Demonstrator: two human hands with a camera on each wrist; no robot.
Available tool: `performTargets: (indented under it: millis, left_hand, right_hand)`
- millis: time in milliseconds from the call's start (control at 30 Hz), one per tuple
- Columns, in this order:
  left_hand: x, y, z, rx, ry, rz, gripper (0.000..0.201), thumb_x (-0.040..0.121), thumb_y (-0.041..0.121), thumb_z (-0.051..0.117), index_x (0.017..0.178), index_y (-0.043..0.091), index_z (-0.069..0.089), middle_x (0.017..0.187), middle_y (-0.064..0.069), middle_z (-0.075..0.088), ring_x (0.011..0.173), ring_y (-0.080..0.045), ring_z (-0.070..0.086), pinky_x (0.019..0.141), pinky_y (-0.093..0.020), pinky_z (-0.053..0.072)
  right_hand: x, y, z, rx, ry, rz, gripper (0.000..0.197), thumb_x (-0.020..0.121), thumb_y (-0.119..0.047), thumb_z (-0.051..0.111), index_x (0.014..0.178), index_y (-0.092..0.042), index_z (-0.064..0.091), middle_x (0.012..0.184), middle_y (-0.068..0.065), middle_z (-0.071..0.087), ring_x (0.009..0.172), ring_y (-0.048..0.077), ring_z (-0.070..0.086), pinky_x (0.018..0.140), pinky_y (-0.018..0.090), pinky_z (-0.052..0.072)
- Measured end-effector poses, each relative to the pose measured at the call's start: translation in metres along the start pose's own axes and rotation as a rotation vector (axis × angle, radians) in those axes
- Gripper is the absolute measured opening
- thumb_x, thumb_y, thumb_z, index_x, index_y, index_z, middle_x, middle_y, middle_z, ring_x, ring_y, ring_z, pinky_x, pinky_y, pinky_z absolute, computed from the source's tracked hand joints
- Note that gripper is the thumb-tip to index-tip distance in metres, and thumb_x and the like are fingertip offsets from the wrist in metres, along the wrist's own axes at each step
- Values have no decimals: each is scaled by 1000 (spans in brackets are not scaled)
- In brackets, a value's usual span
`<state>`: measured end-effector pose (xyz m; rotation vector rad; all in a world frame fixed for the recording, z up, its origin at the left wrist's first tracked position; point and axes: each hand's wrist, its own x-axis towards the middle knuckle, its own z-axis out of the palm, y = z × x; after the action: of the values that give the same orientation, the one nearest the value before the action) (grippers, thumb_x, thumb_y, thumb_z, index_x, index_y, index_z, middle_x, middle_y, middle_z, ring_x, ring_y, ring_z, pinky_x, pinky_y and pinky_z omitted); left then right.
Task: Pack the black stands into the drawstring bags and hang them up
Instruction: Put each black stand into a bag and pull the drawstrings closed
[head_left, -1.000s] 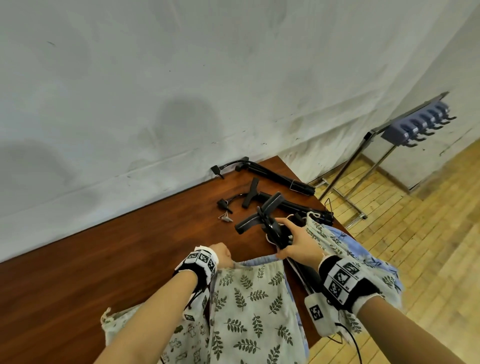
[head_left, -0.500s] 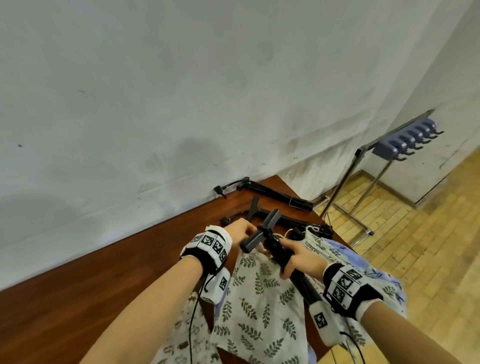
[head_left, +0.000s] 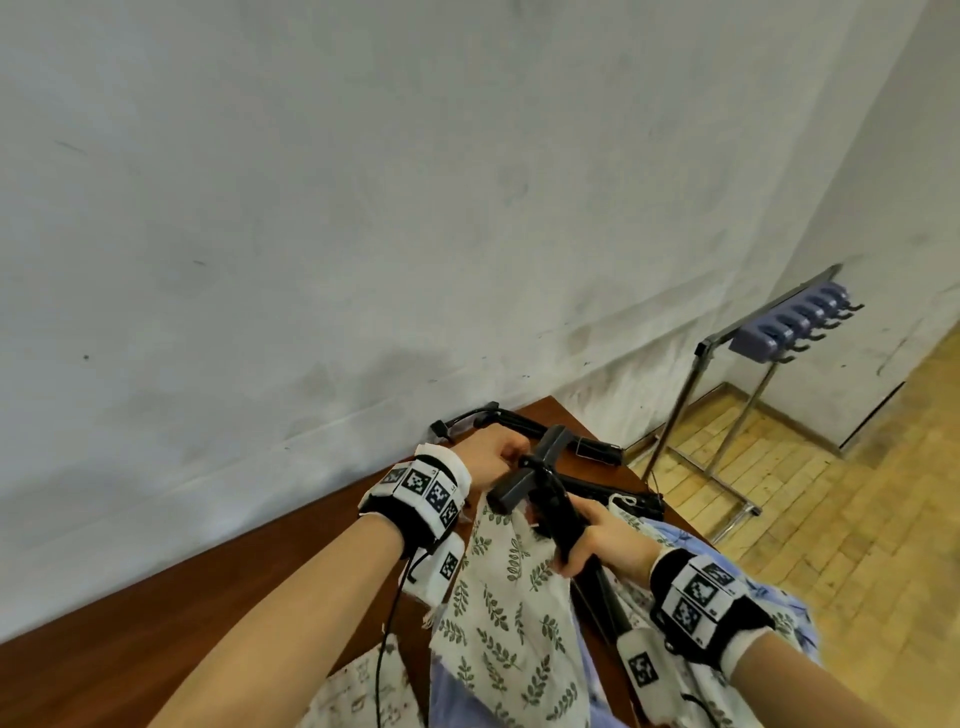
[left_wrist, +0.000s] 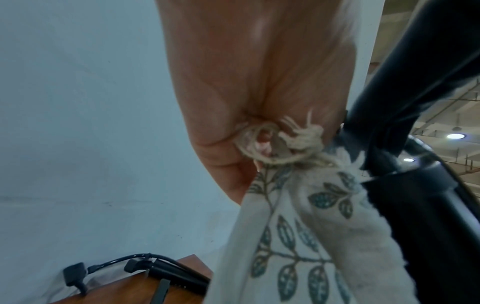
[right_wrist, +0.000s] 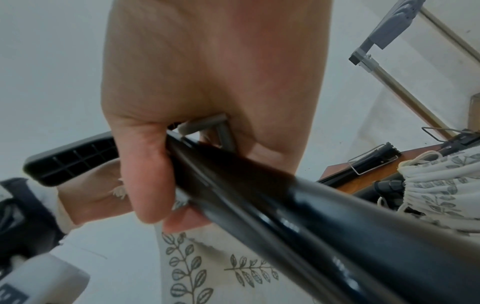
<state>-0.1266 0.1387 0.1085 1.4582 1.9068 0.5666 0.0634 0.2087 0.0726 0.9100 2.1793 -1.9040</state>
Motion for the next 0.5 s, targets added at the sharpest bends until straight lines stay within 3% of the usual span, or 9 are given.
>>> performTargets:
  millis: [67, 133, 200, 300, 500]
  left_hand:
    - [-4, 10, -6, 13, 17, 9, 36, 84, -6, 51, 62, 22, 51, 59, 8, 48, 56, -6, 43, 62, -21, 37]
    - [-7, 18, -11, 45, 38, 10, 36, 80, -11, 45, 63, 19, 54, 58, 7, 48, 54, -4, 41, 58, -19, 32]
    - [-9, 23, -13, 72, 48, 12, 31, 77, -10, 43, 72, 12, 64, 67, -1, 57, 60, -12, 47, 62, -21, 37]
    - [-8, 29, -14, 92, 57, 5, 33, 76, -9, 44, 87, 5, 72, 76, -7, 62, 67, -19, 51, 70, -28, 41]
    - [-10, 39, -18, 179, 86, 15, 26, 77, -6, 47, 75, 9, 68, 69, -8, 59, 64, -22, 49, 68, -30, 43]
  right_hand:
    - [-3, -3, -1, 6, 1, -31, 62, 53, 4, 70, 112, -15, 62, 107, 21, 62, 75, 24, 66, 69, 33, 53]
    - [-8, -7, -2, 15, -11, -52, 58, 59, 11, 67, 111, -14, 63, 96, 12, 65, 70, 22, 66, 64, 29, 53]
    - [-13, -12, -3, 30, -25, -58, 54, 63, 18, 63, 111, -8, 62, 88, 3, 66, 64, 18, 64, 59, 27, 52]
    - [-19, -14, -3, 42, -40, -68, 56, 58, 13, 63, 112, -3, 61, 85, 2, 67, 61, 16, 63, 56, 26, 51]
    - [-22, -17, -4, 88, -15, -105, 59, 53, 8, 63, 108, -12, 63, 81, 3, 67, 67, 22, 63, 64, 30, 53]
